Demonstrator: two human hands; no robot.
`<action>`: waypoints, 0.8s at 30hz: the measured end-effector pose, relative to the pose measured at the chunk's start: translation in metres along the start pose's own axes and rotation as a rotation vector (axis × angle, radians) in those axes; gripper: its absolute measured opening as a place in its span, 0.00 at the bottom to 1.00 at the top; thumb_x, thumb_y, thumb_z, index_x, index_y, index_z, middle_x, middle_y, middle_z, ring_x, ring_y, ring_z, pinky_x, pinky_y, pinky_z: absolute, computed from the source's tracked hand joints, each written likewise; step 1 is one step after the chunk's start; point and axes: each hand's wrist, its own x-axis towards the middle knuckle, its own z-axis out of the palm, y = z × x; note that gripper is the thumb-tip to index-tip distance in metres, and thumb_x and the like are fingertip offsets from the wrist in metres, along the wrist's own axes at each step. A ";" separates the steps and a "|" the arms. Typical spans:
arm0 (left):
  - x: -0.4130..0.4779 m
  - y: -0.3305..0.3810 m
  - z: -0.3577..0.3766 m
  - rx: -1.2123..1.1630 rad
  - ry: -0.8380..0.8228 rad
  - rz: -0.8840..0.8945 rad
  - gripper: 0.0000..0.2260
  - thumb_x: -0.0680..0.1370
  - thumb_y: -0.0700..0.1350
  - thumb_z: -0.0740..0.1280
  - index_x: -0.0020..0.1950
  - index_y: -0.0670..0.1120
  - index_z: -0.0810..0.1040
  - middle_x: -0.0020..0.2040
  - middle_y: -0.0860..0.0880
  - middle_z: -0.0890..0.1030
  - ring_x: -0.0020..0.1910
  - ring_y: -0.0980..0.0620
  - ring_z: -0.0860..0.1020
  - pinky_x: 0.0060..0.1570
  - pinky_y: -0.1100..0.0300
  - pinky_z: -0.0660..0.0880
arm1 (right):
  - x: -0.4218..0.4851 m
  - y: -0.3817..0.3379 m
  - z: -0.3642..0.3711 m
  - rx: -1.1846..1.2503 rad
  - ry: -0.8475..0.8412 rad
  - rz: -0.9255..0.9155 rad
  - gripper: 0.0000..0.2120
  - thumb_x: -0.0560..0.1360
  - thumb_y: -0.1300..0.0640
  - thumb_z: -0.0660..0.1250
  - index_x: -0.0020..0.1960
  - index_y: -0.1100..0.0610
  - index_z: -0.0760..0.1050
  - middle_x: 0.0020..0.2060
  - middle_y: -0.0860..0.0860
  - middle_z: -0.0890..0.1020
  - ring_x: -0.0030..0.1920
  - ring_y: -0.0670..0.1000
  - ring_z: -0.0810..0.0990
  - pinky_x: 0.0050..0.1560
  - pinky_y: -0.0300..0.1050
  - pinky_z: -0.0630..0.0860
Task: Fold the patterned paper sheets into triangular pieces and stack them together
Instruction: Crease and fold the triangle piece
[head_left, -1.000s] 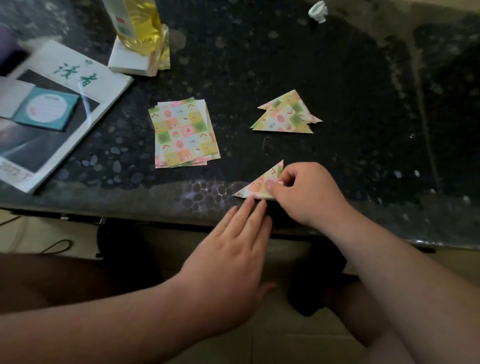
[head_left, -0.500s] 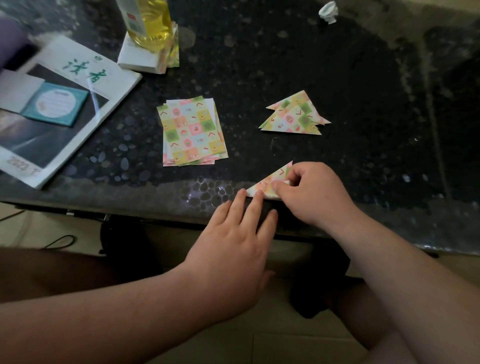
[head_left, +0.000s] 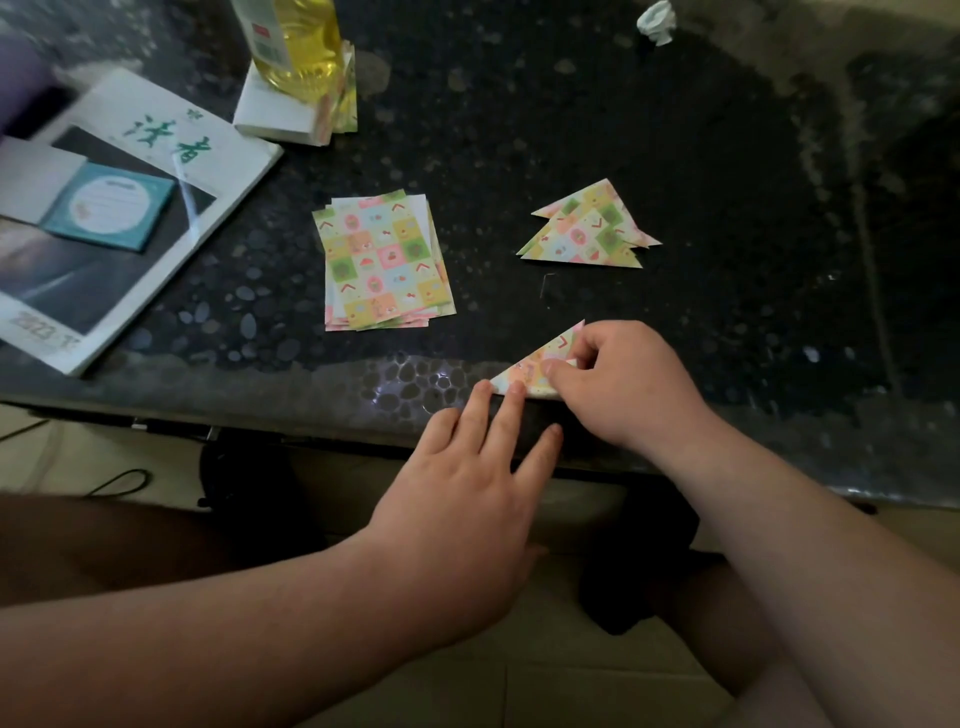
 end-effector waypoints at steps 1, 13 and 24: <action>0.000 0.000 0.000 0.004 -0.001 0.002 0.40 0.82 0.66 0.54 0.82 0.48 0.35 0.81 0.35 0.35 0.81 0.34 0.38 0.77 0.39 0.46 | 0.000 0.000 0.000 -0.003 -0.002 0.000 0.14 0.77 0.49 0.71 0.35 0.52 0.74 0.34 0.48 0.78 0.37 0.48 0.76 0.34 0.44 0.67; 0.001 -0.002 0.001 -0.004 0.014 -0.025 0.41 0.82 0.66 0.55 0.83 0.48 0.36 0.81 0.34 0.37 0.81 0.36 0.38 0.77 0.39 0.44 | 0.000 0.001 0.001 -0.013 0.013 -0.005 0.14 0.77 0.48 0.71 0.35 0.52 0.74 0.34 0.48 0.78 0.37 0.48 0.77 0.34 0.44 0.68; 0.008 -0.008 0.006 -0.013 0.048 -0.005 0.43 0.81 0.66 0.55 0.83 0.44 0.37 0.82 0.37 0.37 0.82 0.40 0.36 0.79 0.39 0.42 | 0.001 0.003 0.004 -0.012 0.024 -0.009 0.14 0.77 0.47 0.70 0.36 0.50 0.73 0.35 0.47 0.78 0.37 0.48 0.76 0.34 0.44 0.67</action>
